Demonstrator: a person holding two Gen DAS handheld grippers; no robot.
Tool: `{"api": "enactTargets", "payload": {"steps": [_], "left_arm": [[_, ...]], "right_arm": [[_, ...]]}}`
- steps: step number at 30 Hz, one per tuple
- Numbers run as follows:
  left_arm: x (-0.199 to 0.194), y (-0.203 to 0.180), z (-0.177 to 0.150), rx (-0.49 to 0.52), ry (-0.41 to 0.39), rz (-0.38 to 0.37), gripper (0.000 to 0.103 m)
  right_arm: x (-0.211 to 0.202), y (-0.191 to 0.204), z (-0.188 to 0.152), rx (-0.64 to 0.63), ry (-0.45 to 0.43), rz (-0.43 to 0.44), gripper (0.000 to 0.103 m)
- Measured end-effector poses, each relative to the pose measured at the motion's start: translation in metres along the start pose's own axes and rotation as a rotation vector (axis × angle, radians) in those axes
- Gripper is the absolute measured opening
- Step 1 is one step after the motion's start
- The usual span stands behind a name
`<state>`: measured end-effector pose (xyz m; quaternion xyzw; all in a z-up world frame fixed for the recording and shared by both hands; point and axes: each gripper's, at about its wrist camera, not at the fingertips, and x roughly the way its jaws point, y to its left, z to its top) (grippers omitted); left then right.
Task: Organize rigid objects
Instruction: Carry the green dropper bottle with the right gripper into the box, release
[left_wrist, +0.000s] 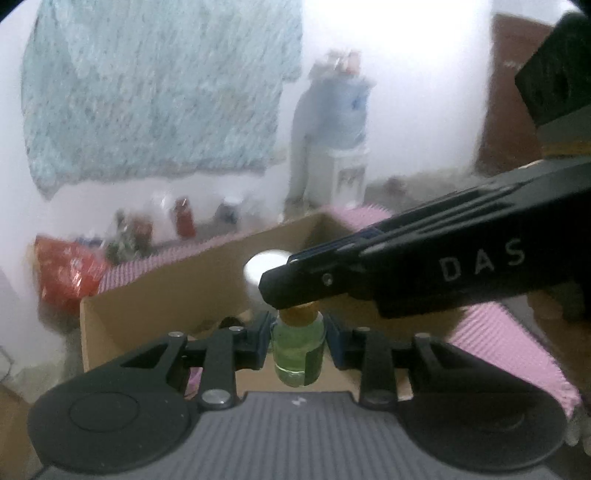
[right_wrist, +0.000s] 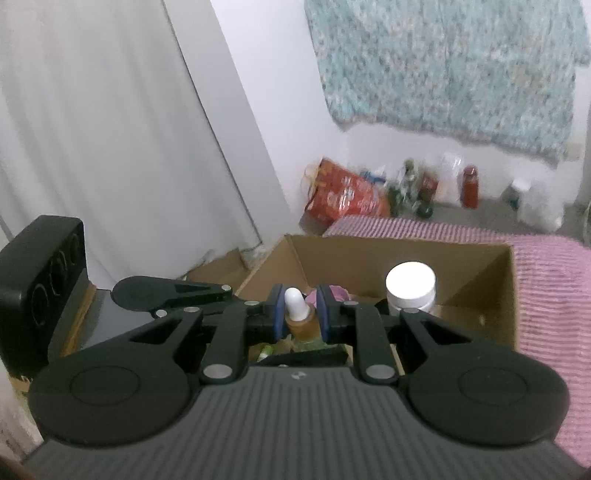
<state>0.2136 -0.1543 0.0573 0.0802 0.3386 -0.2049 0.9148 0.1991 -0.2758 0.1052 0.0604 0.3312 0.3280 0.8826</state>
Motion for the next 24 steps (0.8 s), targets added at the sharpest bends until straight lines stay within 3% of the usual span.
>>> {"api": "enactTargets", "payload": {"steps": [5, 12, 17, 20, 22, 24], "left_arm": [[0.040, 0.023, 0.001, -0.048, 0.102, -0.003, 0.033], [0.068, 0.033, -0.007, -0.059, 0.201, -0.012, 0.032], [0.068, 0.036, -0.007, -0.065, 0.206, -0.012, 0.032], [0.065, 0.033, -0.004, -0.050, 0.192, 0.015, 0.046], [0.058, 0.031, -0.003, -0.049, 0.168, 0.016, 0.062], [0.047, 0.027, -0.002, -0.039, 0.138, 0.021, 0.068]], "right_arm": [[0.054, -0.025, 0.003, 0.035, 0.083, 0.003, 0.018], [0.096, -0.050, -0.016, 0.088, 0.159, 0.016, 0.019], [0.104, -0.062, -0.026, 0.144, 0.159, 0.038, 0.018], [0.102, -0.065, -0.030, 0.164, 0.157, 0.043, 0.019], [0.098, -0.064, -0.031, 0.170, 0.146, 0.044, 0.020], [0.087, -0.060, -0.032, 0.171, 0.125, 0.041, 0.026]]}}
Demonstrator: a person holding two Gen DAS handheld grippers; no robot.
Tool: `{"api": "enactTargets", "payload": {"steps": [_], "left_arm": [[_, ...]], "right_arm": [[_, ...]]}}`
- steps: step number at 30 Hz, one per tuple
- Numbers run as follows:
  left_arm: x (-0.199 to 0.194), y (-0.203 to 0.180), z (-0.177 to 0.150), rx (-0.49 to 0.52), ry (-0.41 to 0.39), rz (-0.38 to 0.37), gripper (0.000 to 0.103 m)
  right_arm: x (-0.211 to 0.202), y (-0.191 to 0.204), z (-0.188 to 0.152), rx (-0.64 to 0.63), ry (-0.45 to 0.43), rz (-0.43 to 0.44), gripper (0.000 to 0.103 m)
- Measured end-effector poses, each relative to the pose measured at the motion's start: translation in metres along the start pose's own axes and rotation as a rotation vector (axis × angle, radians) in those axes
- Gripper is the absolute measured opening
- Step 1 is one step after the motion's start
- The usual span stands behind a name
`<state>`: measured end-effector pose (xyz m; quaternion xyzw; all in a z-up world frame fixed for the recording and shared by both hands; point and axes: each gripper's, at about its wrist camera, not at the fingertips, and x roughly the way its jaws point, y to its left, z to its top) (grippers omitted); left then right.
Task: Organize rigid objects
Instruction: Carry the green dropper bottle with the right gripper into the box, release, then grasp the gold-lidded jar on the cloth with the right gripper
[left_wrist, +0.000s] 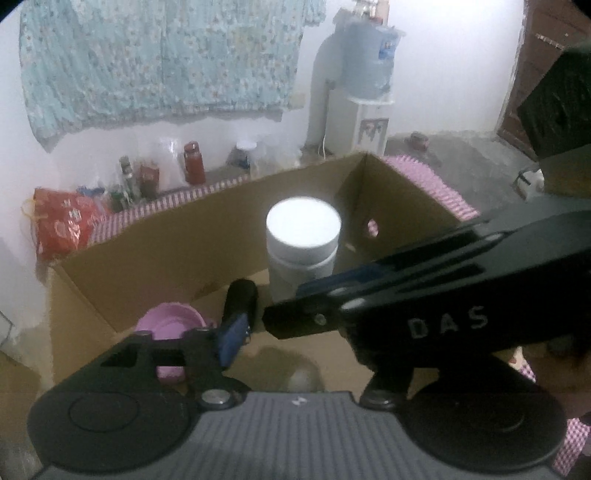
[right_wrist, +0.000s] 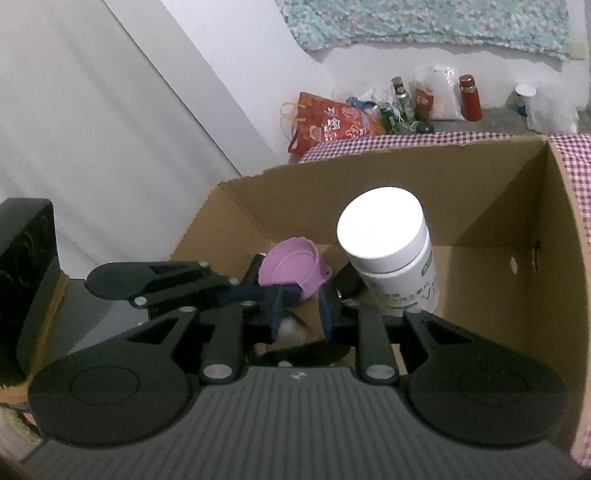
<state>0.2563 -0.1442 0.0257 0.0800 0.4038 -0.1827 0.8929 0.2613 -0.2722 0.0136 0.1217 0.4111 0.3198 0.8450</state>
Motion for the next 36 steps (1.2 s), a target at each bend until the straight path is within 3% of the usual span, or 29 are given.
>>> {"api": "enactTargets", "payload": {"steps": [11, 16, 19, 23, 29, 36], "left_arm": [[-0.086, -0.010, -0.015, -0.006, -0.149, 0.018, 0.091], [-0.131, -0.025, -0.047, -0.007, -0.204, -0.015, 0.101], [-0.147, -0.033, -0.075, 0.001, -0.212, -0.046, 0.102], [-0.145, -0.044, -0.115, -0.010, -0.183, -0.117, 0.102], [-0.106, -0.068, -0.162, -0.009, -0.068, -0.197, 0.101], [-0.067, -0.085, -0.174, 0.049, -0.060, -0.083, 0.092]], "right_arm": [[-0.111, 0.049, -0.039, -0.012, -0.204, -0.031, 0.049], [-0.166, 0.064, -0.079, 0.016, -0.296, -0.041, 0.056], [-0.185, 0.063, -0.112, 0.069, -0.329, -0.032, 0.060], [-0.177, 0.051, -0.157, 0.176, -0.304, -0.024, 0.061], [-0.134, 0.038, -0.198, 0.280, -0.206, -0.012, 0.056], [-0.087, 0.035, -0.194, 0.254, -0.132, -0.043, 0.045]]}}
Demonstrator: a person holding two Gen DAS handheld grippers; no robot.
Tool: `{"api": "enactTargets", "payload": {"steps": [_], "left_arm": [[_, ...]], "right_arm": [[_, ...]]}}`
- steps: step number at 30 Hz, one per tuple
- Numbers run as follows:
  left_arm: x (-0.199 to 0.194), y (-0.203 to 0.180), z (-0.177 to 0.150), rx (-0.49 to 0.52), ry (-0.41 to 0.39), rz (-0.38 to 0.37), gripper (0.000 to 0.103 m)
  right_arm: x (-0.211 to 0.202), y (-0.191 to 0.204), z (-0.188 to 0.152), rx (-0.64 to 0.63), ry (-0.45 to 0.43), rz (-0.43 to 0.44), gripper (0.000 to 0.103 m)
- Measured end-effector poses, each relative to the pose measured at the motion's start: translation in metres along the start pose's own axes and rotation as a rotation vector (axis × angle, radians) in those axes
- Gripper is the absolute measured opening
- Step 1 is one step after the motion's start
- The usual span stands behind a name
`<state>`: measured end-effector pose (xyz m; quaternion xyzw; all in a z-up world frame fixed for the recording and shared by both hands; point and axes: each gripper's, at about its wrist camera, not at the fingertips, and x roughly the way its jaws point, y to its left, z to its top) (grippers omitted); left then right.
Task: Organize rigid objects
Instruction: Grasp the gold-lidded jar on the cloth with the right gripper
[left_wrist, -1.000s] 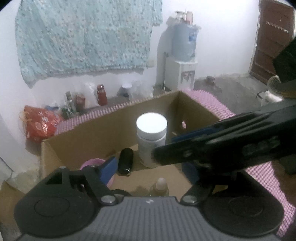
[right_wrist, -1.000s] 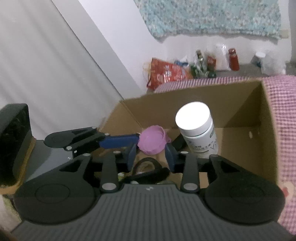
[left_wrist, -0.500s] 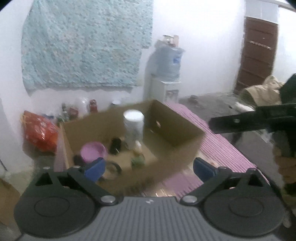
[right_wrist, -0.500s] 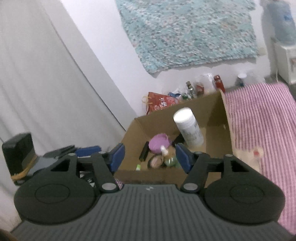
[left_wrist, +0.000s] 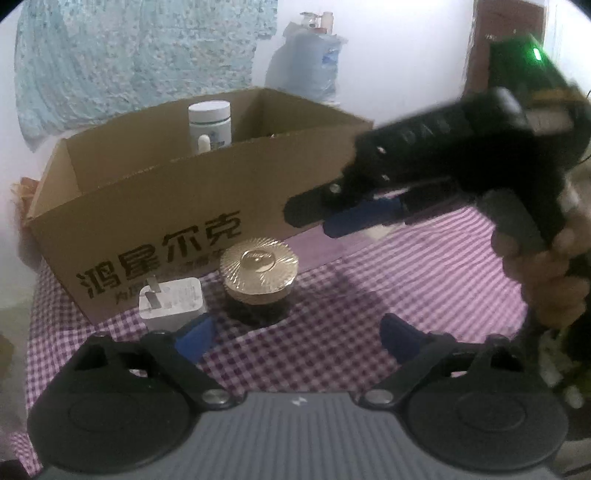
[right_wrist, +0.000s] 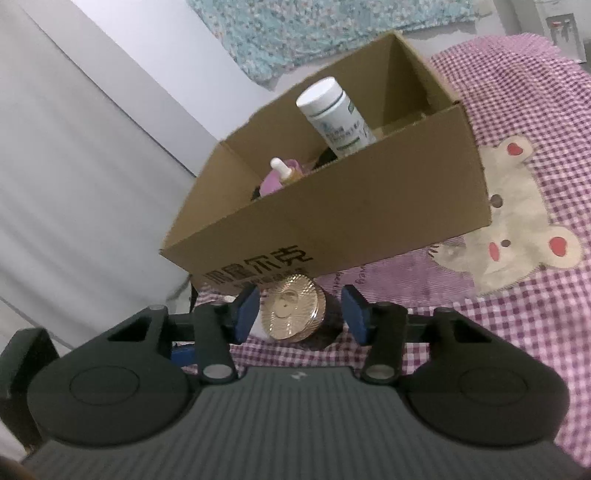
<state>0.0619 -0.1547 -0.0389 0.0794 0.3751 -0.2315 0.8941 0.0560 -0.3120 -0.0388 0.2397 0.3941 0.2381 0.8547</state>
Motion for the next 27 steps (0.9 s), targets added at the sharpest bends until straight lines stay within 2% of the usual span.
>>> {"api": "enactTargets", "payload": {"steps": [4, 16, 20, 27], "left_arm": [[0.013, 0.002, 0.000, -0.005, 0.022, -0.002, 0.082], [0.036, 0.002, 0.009, -0.045, 0.028, 0.051, 0.083], [0.035, -0.001, 0.010, -0.049, 0.025, 0.024, 0.083], [0.033, -0.019, 0.010, -0.019, 0.020, -0.076, 0.082]], "right_arm": [[0.025, -0.002, 0.014, 0.004, 0.032, 0.008, 0.039], [0.062, -0.003, 0.022, -0.006, 0.095, 0.034, 0.036], [0.055, -0.004, 0.018, -0.008, 0.093, 0.017, 0.036], [0.026, -0.016, 0.003, 0.026, 0.085, -0.032, 0.037]]}}
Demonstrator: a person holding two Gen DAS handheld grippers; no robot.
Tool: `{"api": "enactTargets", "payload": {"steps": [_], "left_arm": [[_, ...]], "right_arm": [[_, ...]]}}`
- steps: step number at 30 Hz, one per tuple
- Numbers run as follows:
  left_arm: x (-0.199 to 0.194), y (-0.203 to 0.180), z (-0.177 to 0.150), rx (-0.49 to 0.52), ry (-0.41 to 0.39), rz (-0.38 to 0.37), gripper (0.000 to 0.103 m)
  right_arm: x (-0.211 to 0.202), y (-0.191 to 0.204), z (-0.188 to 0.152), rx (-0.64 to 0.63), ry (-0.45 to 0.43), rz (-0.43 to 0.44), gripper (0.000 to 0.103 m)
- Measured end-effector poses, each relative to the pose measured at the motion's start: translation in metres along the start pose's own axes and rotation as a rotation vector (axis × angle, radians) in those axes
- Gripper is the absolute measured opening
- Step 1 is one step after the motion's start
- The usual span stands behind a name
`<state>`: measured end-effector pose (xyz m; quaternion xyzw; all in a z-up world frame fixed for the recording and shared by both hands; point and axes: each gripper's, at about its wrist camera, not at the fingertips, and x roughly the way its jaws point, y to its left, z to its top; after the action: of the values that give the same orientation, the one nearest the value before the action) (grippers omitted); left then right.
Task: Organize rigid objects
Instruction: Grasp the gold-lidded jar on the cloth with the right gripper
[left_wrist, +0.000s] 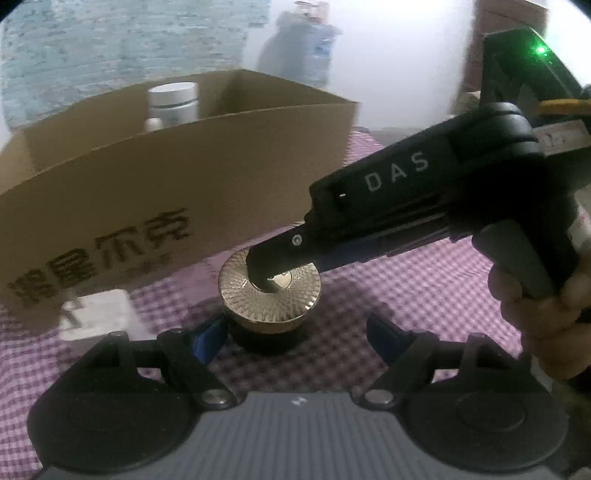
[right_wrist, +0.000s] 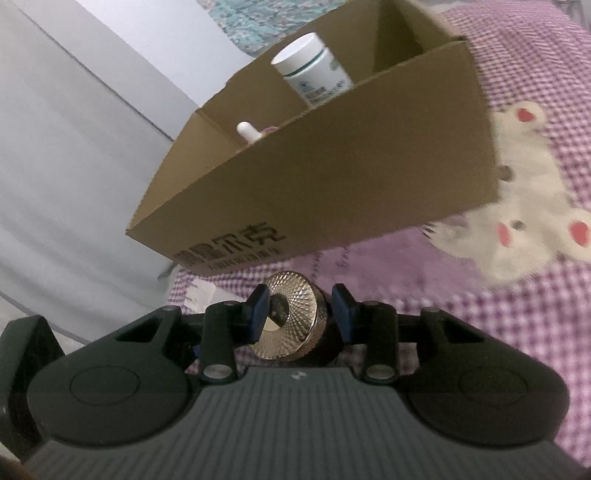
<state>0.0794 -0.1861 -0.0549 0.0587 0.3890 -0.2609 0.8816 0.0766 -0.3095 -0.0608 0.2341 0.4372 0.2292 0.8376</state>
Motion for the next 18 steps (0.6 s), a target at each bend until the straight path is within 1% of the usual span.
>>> {"api": "enactTargets", "payload": {"steps": [4, 6, 12, 17, 18], "left_arm": [[-0.001, -0.012, -0.002, 0.025, 0.007, -0.058, 0.082], [-0.002, -0.016, -0.003, 0.038, 0.005, -0.070, 0.082], [-0.001, -0.020, 0.001, 0.084, -0.002, -0.028, 0.082], [0.010, -0.020, 0.003, 0.117, 0.014, -0.002, 0.082], [0.012, -0.020, 0.004, 0.122, 0.014, 0.001, 0.080]], "right_arm": [[-0.019, -0.009, -0.013, 0.030, -0.007, -0.025, 0.038], [-0.026, -0.012, -0.018, 0.046, -0.009, -0.033, 0.038], [-0.041, -0.020, -0.023, 0.085, -0.043, -0.044, 0.039], [-0.038, -0.024, -0.026, 0.104, -0.033, -0.029, 0.039], [-0.036, -0.023, -0.026, 0.104, -0.030, -0.029, 0.039]]}}
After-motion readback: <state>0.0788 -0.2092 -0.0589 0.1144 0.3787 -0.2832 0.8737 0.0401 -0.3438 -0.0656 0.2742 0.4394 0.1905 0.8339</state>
